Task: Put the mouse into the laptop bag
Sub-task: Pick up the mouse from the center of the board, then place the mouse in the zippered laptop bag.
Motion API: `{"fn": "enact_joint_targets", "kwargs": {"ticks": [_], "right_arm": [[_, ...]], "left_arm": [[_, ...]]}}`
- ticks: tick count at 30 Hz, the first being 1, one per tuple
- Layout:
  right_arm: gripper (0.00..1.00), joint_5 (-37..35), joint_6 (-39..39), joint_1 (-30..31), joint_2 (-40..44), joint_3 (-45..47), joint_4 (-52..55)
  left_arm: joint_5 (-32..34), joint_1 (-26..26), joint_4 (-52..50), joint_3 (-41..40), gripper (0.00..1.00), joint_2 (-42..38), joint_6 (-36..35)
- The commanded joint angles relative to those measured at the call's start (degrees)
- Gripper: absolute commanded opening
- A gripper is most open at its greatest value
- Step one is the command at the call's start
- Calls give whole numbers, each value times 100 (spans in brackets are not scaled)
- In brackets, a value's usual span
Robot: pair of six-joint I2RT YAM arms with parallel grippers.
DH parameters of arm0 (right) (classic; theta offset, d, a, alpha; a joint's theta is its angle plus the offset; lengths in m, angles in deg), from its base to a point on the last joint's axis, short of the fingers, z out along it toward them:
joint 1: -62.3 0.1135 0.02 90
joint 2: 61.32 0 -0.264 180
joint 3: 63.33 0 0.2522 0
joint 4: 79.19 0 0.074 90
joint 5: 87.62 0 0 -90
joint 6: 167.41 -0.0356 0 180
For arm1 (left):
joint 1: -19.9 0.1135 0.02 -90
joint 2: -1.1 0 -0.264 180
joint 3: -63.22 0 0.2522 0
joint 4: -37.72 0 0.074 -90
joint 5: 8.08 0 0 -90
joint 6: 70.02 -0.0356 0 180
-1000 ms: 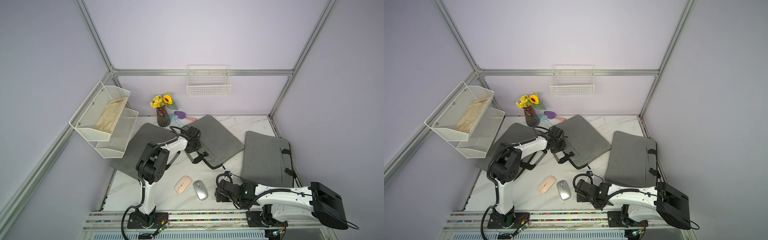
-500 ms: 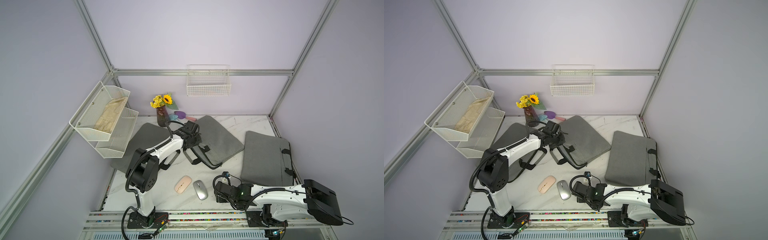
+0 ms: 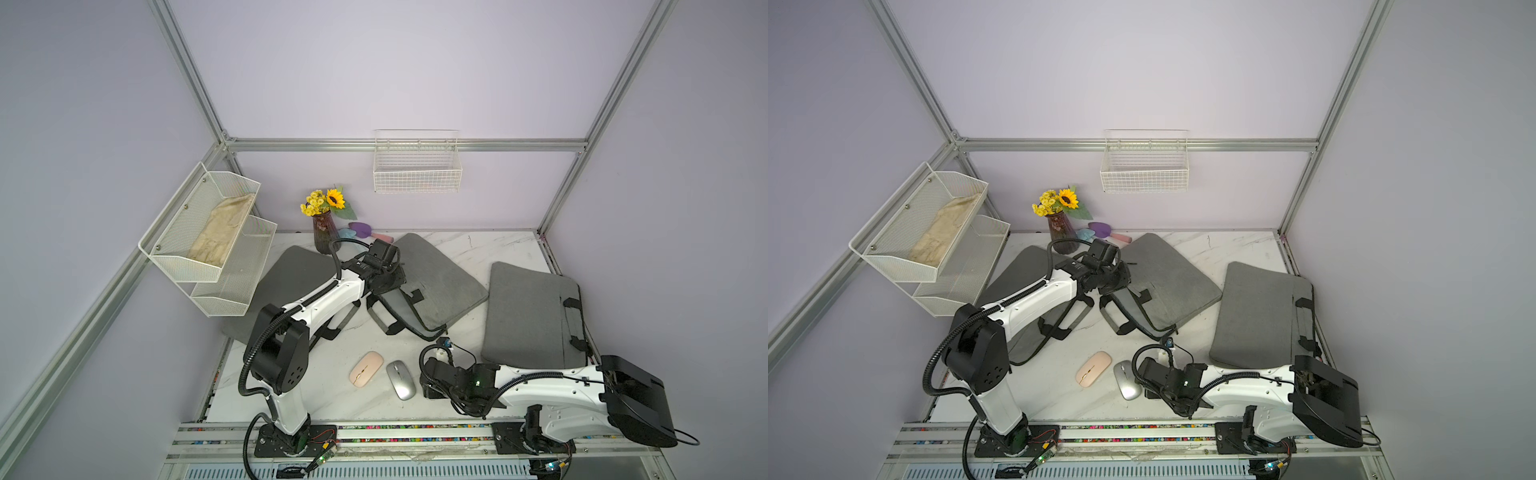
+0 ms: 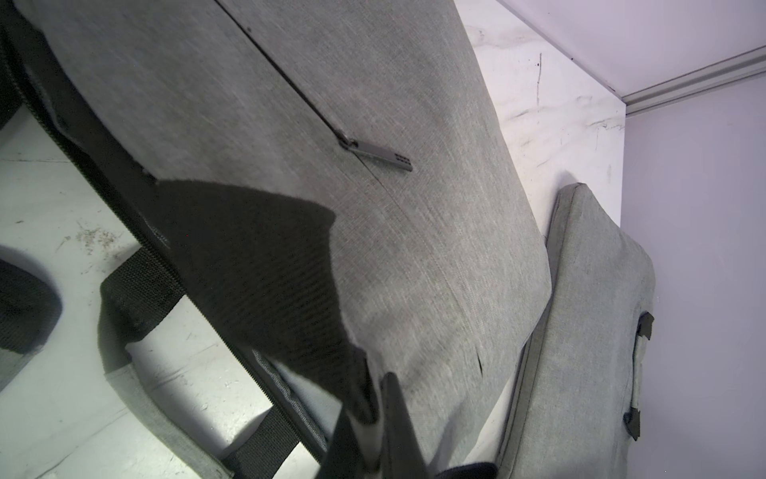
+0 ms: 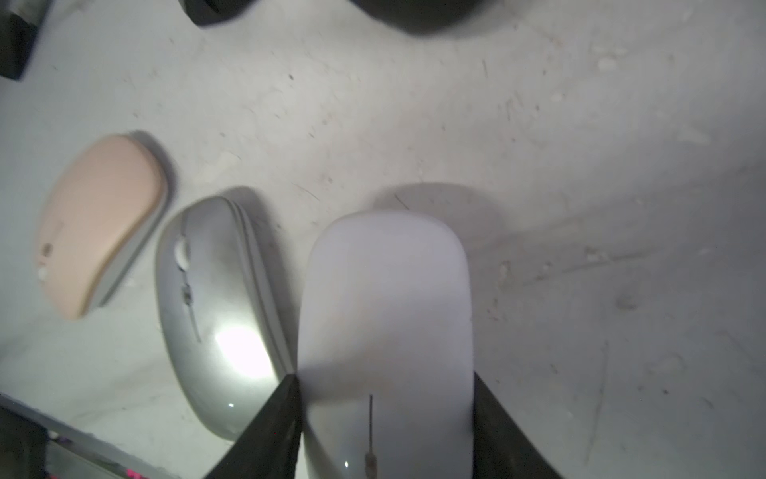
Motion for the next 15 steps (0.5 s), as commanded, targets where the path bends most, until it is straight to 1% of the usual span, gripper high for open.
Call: {"fn": "enact_joint_targets", "kwargs": {"ticks": [1, 3, 6, 8, 12, 15], "right_arm": [[53, -319, 414, -285, -162, -508, -395], [53, -210, 897, -501, -520, -766, -830], [49, -20, 1399, -960, -1110, -1251, -1216], [47, -63, 1575, -1195, -1519, -1621, -1250], [47, -88, 2057, -1408, -2227, -2345, -1333], [47, 65, 2312, -1630, -2565, -2739, -1301]], "left_arm": [[-226, -71, 43, 658, 0, -435, -195], [-274, -71, 32, 667, 0, -442, -211], [-318, -71, -3, 684, 0, -459, -240], [-340, -70, -35, 676, 0, -495, -250], [-337, -70, -145, 676, 0, -596, -311], [-370, -71, -171, 635, 0, -677, -338]]}}
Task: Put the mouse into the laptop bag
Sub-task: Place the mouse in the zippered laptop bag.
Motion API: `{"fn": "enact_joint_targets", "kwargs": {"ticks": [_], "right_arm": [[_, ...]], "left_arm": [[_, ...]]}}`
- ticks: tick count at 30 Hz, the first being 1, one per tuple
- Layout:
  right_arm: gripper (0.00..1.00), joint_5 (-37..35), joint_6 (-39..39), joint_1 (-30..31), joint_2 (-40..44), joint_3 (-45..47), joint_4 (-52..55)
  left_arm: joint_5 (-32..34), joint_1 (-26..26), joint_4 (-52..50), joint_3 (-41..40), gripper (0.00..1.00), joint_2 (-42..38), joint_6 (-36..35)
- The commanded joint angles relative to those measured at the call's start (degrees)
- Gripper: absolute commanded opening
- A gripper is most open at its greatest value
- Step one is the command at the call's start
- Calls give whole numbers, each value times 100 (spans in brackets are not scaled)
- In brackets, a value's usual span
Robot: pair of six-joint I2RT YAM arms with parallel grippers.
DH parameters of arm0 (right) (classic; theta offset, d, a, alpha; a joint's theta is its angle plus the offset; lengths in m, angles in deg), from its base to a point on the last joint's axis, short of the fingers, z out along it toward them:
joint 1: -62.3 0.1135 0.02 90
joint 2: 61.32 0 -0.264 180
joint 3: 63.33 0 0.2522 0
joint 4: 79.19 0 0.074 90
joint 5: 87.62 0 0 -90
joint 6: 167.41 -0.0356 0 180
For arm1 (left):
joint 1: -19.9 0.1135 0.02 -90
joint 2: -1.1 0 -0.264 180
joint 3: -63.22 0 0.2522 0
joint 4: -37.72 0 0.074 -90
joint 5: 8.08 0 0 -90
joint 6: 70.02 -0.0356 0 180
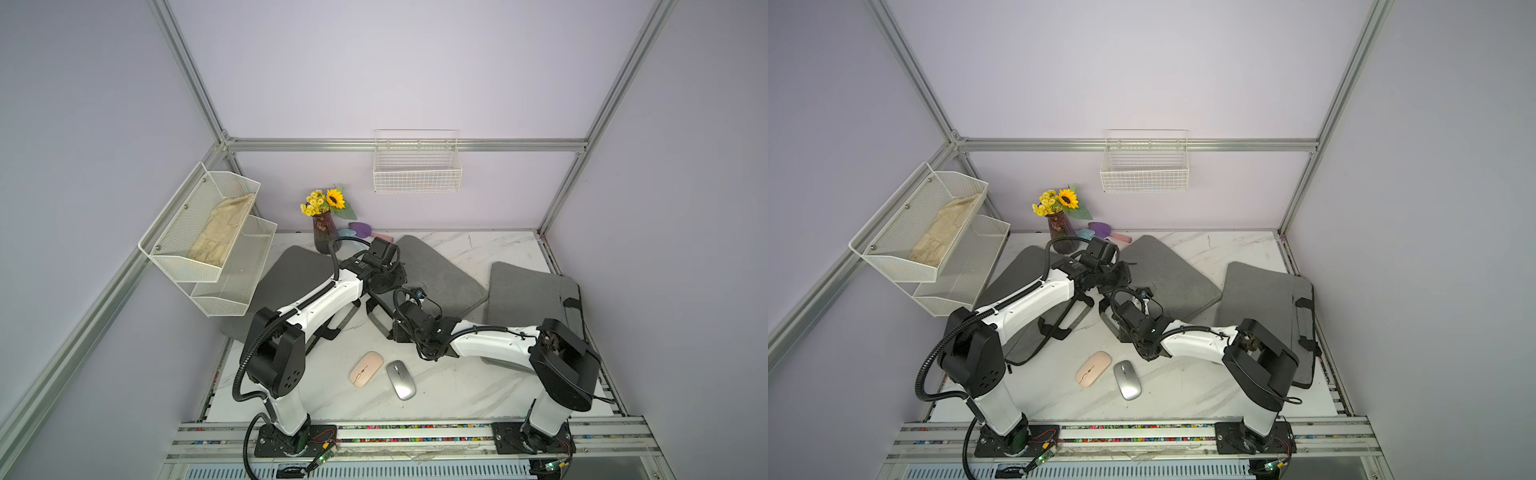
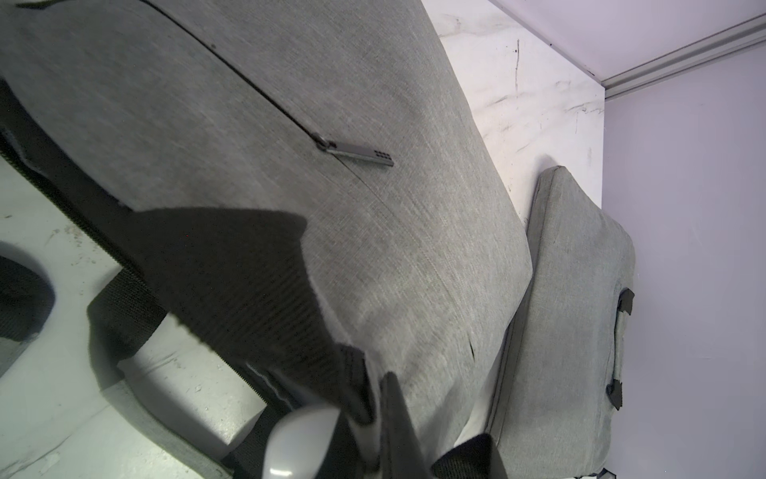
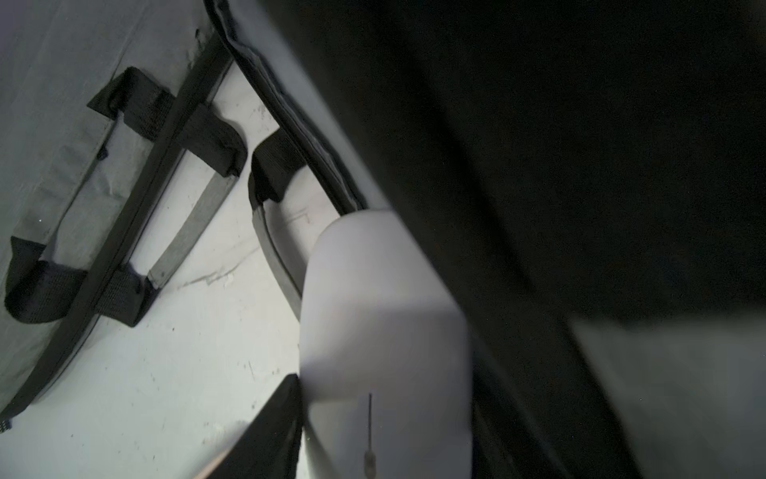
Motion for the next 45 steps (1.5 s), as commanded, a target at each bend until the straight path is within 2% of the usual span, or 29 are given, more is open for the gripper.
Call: {"fn": "enact_joint_targets", "kwargs": {"ticks": [1, 6, 12, 14, 17, 19, 25, 29, 33, 35, 38, 39, 45], "right_arm": [[47, 138, 515, -222, -195, -392, -180], [49, 262, 668, -577, -387, -459, 52], [58, 317, 629, -768, -298, -242, 121], [63, 164, 565, -806, -266, -209, 233], [65, -111, 440, -834, -251, -171, 444], [72, -182, 394, -840, -226, -128, 484], [72, -469, 144, -835, -215, 40, 642], [73, -433, 154, -785, 141, 259, 583], [77, -412, 59, -377, 804, 467, 527], [75, -476, -49, -97, 1099, 527, 475], [53, -237, -119, 255, 1234, 691, -16], [48, -135, -195, 346, 1136, 726, -187], [38, -33, -542, 692, -292, 140, -499]], "left_arm": [[-216, -38, 15, 526, 0, -546, -227], [-216, -46, 21, 433, 0, -629, -227], [-217, -38, 32, 441, 0, -627, -183], [-216, -37, 29, 433, 0, -610, -168], [-192, -38, 47, 402, 0, -584, -140], [-212, -36, 75, 395, 0, -567, -130], [-243, -38, 95, 413, 0, -490, -104], [-232, -37, 120, 417, 0, -445, -86], [-217, -30, 125, 432, 0, -383, -86], [-217, -18, 131, 441, 0, -364, -78], [-241, -16, 155, 450, 0, -341, -60], [-259, -17, 155, 450, 0, -335, -51], [-282, -19, 167, 441, 0, -338, -35]]}}
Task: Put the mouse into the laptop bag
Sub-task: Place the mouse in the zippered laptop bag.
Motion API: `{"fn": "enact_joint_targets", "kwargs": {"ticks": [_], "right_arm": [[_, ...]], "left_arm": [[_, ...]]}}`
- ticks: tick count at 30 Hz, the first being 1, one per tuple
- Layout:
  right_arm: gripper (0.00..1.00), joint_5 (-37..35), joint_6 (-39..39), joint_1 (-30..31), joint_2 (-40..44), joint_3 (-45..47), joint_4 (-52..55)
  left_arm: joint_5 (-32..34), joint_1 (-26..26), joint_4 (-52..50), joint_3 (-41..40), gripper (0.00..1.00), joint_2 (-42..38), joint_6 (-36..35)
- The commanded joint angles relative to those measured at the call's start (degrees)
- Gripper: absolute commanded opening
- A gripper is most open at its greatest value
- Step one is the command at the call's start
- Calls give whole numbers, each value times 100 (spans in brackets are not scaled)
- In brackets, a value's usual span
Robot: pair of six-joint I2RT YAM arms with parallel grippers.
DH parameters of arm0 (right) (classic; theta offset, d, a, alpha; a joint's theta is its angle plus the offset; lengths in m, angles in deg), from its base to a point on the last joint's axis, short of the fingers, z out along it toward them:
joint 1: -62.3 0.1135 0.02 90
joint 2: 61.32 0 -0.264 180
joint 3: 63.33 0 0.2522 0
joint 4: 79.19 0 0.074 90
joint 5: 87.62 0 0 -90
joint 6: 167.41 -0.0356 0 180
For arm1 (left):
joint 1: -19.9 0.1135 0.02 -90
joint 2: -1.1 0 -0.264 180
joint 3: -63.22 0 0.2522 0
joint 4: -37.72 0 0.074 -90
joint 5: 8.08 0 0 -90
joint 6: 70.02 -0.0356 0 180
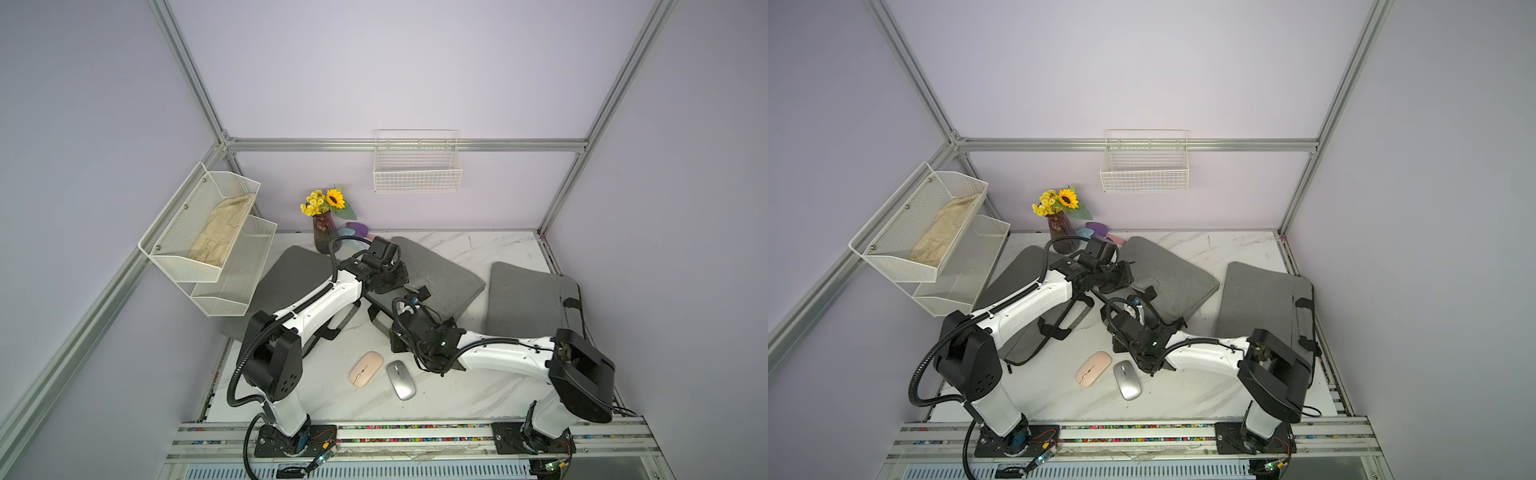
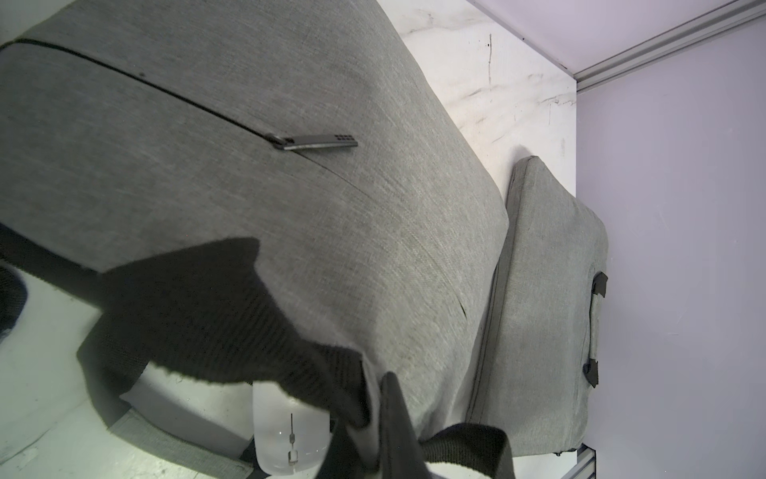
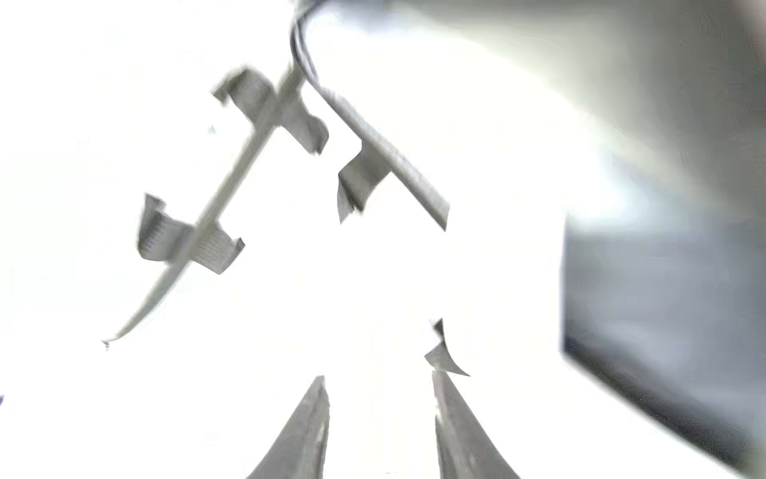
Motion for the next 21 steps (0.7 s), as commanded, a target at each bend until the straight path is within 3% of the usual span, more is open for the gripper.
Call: {"fn": "enact_joint_targets", "kwargs": {"ticks": [1, 4, 8, 16, 21], "right_arm": [[36, -18, -328, 66, -784, -351, -143], [30, -115, -522, 66, -1218, -620, 0], [30, -414, -756, 57, -1267, -606, 118], [33, -501, -731, -23, -1125, -381, 90], [40, -148, -189, 27, -915, -285, -439]], "left_arm": [[-117, 37, 158, 428, 0, -213, -46], [-110, 41, 147, 385, 0, -247, -53], [-101, 39, 153, 324, 0, -321, -53], [-101, 37, 166, 289, 0, -398, -27], [-101, 38, 174, 283, 0, -388, -27]]}}
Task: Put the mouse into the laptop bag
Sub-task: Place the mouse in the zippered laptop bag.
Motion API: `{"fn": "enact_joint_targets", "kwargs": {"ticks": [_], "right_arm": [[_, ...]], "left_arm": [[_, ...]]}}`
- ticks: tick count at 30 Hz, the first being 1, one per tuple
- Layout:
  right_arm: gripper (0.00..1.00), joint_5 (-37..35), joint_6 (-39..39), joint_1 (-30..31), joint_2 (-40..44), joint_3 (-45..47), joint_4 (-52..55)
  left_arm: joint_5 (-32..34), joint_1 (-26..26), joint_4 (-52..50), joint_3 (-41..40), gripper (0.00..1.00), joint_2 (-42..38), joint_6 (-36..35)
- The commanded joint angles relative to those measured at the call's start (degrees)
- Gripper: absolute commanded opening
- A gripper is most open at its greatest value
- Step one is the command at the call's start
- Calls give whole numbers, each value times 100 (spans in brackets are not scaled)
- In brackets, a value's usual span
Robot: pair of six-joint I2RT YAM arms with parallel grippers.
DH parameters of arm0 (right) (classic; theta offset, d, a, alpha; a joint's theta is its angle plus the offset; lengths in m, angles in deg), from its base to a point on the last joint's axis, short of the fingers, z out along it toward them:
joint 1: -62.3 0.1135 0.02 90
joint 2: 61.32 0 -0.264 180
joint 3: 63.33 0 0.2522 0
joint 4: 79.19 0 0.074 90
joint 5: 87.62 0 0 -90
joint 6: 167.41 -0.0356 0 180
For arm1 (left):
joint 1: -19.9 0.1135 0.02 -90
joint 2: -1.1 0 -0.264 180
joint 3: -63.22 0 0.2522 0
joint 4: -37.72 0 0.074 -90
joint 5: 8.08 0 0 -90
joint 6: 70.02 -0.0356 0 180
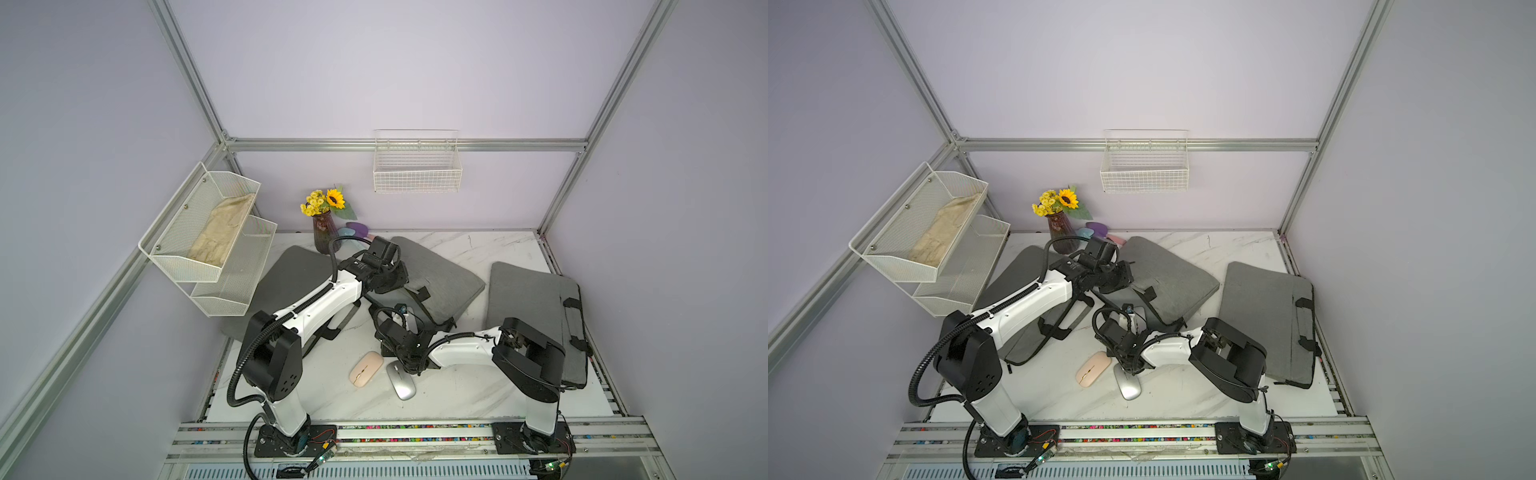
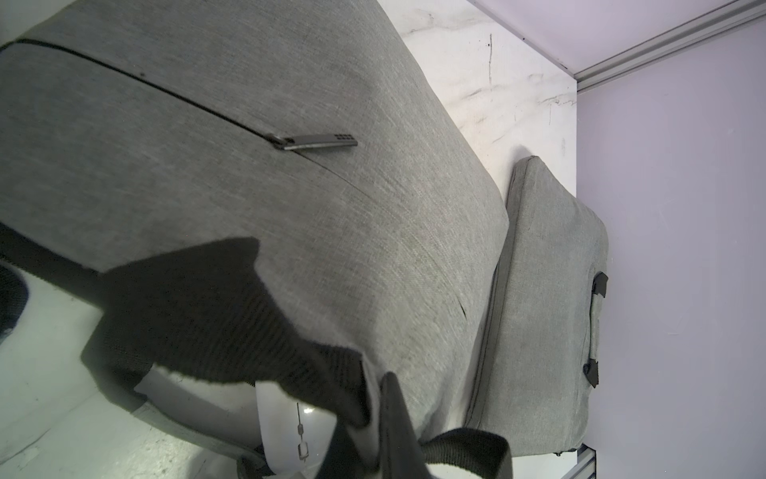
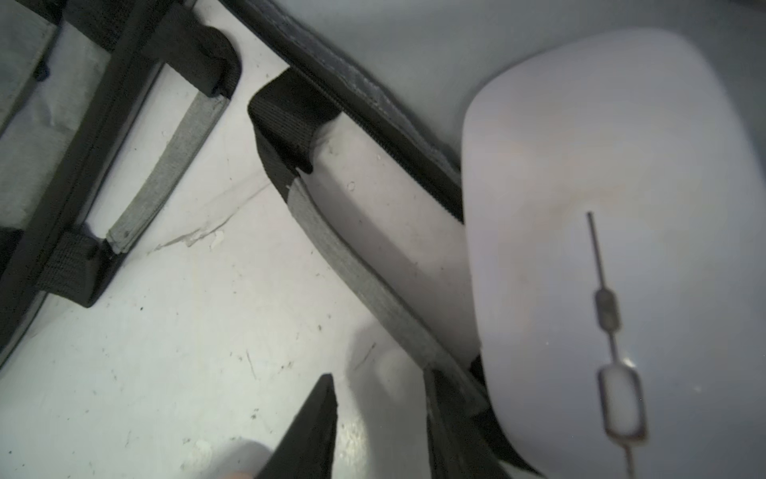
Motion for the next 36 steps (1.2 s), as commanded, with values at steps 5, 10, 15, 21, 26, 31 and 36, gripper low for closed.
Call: {"fn": "enact_joint_targets", "kwargs": {"ticks": [5, 10, 15, 21, 26, 31, 36], "right_arm": [[38, 56, 303, 136, 317, -70, -267], [32, -147, 219, 128, 81, -280, -117], [27, -450, -100, -36, -259, -371, 155], [25, -527, -234, -177, -542, -340, 285], [25, -920, -566, -193, -307, -130, 575], [25, -1145, -645, -315, -2, 93, 792], [29, -1291, -707, -380, 404, 362, 903]], "left_arm": [[-101, 34, 177, 309, 0, -363, -18], [-110, 36, 173, 309, 0, -360, -18], [-110, 43, 177, 283, 0, -402, -27], [-66, 44, 177, 257, 0, -462, -27], [-83, 50, 177, 274, 0, -414, -27], [-73, 61, 178, 224, 0, -390, -18], [-91, 87, 207, 164, 0, -389, 9]]}}
